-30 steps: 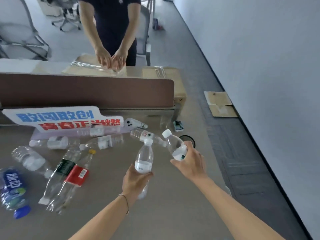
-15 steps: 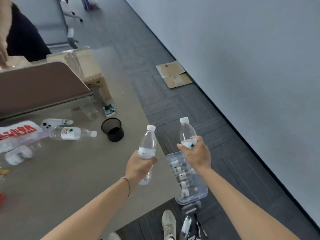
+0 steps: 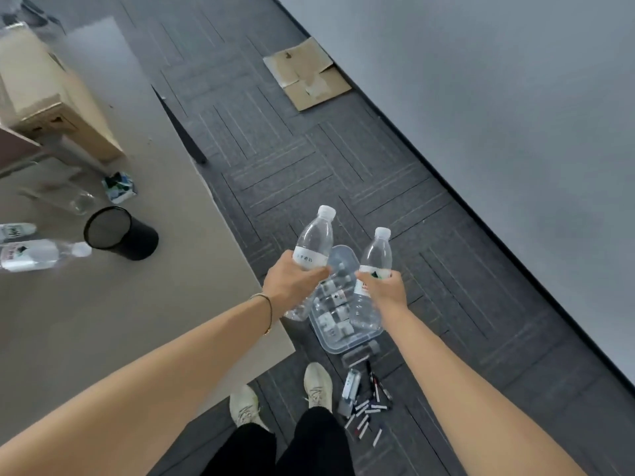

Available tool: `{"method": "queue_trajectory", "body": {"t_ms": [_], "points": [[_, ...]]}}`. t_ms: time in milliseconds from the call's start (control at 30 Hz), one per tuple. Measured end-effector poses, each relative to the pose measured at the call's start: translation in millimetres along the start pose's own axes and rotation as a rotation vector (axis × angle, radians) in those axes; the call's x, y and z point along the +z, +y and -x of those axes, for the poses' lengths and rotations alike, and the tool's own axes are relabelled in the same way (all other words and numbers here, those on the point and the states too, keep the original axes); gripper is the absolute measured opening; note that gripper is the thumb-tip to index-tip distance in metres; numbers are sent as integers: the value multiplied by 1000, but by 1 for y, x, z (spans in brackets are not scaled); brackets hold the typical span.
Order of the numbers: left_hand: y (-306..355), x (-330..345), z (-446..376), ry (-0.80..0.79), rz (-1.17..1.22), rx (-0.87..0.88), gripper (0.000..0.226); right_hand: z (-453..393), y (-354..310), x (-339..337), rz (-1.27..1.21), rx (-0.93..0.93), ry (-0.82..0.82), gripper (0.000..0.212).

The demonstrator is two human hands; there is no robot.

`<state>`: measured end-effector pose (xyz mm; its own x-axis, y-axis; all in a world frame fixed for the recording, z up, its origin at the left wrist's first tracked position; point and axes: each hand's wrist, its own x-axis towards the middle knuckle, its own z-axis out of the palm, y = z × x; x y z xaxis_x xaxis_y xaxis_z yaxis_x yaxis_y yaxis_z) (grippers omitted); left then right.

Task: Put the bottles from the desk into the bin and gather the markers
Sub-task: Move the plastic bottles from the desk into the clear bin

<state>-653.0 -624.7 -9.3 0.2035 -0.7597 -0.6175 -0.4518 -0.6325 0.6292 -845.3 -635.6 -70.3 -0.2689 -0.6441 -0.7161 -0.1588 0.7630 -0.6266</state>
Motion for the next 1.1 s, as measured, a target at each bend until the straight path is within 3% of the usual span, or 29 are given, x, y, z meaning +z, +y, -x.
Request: {"method": "queue_trajectory", "body": {"t_ms": [133,233,433,600,733,900,1100], "points": [[-4,16,-17,-2,-101,-46,58,-22,12,9,-149,175,-143,74],[-7,27,-30,-6,-147,-77,53,-29,20,6,-103,211,-162,61],[-3,50,-57,-67,-346,-63,57,-38,43,-25,-25,165,-93,49],[1,73,-69,-152,-547,-63,74,-40,53,-42,-4,155,-79,46],[3,86,-80,-176,-669,-14,62,-34,50,-46,70,111,-93,42],[6,87,-94,-113,-774,142,73,-33,43,-49,113,34,-97,36],[17,50,-76,-9,-707,224,60,-17,8,-47,187,-102,-121,31]]}}
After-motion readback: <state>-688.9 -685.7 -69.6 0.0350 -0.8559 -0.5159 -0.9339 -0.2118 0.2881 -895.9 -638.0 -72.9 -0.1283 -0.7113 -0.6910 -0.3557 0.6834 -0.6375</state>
